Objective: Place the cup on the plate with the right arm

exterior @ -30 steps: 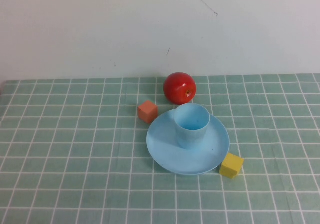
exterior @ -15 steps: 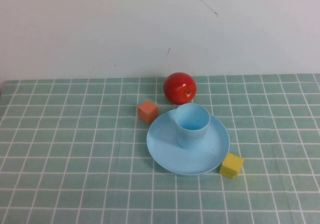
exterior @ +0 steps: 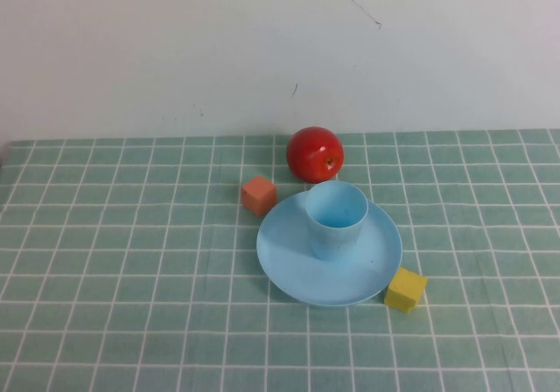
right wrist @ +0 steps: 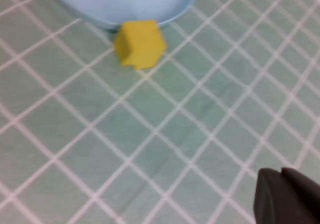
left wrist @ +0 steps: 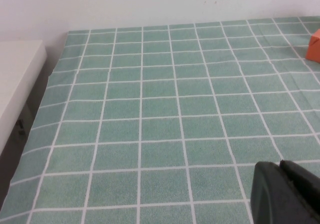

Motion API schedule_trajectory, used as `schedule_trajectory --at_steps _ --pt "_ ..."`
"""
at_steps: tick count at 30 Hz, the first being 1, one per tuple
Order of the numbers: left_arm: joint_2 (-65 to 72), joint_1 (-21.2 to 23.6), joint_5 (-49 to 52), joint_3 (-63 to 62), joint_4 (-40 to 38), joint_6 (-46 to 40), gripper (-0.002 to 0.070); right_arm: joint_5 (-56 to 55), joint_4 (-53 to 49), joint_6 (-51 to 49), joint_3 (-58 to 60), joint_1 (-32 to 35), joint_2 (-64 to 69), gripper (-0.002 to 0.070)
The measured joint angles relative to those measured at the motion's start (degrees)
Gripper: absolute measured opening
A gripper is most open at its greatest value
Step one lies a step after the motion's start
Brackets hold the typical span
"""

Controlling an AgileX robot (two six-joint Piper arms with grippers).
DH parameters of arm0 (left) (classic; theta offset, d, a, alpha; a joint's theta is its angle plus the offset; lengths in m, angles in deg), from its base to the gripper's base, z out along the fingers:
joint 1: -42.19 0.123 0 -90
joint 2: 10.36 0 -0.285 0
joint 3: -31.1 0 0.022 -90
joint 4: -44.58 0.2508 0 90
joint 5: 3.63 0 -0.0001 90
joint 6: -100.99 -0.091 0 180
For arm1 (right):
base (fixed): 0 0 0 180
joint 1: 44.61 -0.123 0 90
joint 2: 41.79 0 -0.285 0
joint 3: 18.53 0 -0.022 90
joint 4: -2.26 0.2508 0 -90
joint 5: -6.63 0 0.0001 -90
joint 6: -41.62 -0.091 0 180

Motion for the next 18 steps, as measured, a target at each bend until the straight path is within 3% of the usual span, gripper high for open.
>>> schedule_trajectory --at_steps 7,18 --pt "0.0 0.0 0.0 0.0 0.0 0.0 -0.0003 1.9 -5.6 0.0 0.0 12.0 -13.1 -0.0003" --pt "0.0 0.0 0.0 0.0 -0.1 -0.2 -0.0003 7.8 -3.5 0.0 0.4 21.9 -27.2 -0.0003"
